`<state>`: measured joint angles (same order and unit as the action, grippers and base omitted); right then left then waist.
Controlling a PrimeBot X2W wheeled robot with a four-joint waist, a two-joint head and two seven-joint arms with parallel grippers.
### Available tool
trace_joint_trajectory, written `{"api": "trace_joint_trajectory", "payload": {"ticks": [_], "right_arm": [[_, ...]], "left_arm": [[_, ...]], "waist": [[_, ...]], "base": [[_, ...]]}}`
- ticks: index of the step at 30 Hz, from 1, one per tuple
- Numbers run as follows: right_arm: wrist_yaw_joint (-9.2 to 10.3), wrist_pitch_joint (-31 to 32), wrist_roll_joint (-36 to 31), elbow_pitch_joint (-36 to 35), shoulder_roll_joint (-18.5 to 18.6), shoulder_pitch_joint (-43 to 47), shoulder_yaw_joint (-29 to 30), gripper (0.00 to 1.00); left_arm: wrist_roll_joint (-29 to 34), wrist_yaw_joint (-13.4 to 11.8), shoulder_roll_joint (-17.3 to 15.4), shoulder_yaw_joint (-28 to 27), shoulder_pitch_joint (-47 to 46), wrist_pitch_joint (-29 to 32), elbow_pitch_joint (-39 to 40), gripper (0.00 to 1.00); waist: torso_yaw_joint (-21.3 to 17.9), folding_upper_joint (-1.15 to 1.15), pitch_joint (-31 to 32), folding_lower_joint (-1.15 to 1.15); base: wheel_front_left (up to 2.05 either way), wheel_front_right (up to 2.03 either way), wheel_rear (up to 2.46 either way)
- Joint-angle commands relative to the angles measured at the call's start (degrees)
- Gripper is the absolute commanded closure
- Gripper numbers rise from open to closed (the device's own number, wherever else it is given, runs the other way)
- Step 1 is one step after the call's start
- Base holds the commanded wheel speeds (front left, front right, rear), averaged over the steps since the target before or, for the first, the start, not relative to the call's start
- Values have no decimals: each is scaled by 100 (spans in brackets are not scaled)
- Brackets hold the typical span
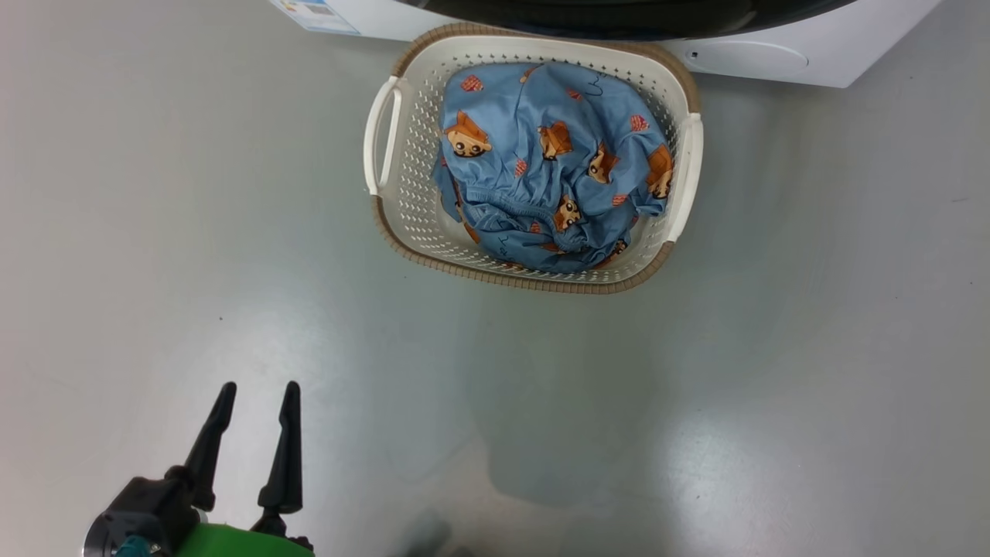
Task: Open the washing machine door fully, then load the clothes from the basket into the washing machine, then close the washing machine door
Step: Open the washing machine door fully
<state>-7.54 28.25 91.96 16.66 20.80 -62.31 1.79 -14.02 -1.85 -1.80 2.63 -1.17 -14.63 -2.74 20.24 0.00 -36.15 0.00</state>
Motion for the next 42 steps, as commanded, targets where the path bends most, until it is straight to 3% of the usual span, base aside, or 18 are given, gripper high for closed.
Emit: {"api": "trace_joint_trajectory", "payload": {"ticks": [1, 25, 42], "right_arm": [[5, 94, 63, -121, -149, -40, -17, 100], [5, 959, -23, 6, -619, 615, -343, 100], [5, 1776, 43, -501, -1296, 1456, -942, 100]], "left_arm": [[-36, -72, -108, -214, 76, -37, 122, 0], [8, 21, -108, -457, -13, -37, -40, 0], [77, 86, -108, -583, 11, -37, -119, 0]], "waist": [[-28, 0, -25, 0], [-583, 0, 178, 0], [-906, 0, 529, 0]], "base": [[0, 0, 0], [0, 0, 0], [0, 0, 0]]}}
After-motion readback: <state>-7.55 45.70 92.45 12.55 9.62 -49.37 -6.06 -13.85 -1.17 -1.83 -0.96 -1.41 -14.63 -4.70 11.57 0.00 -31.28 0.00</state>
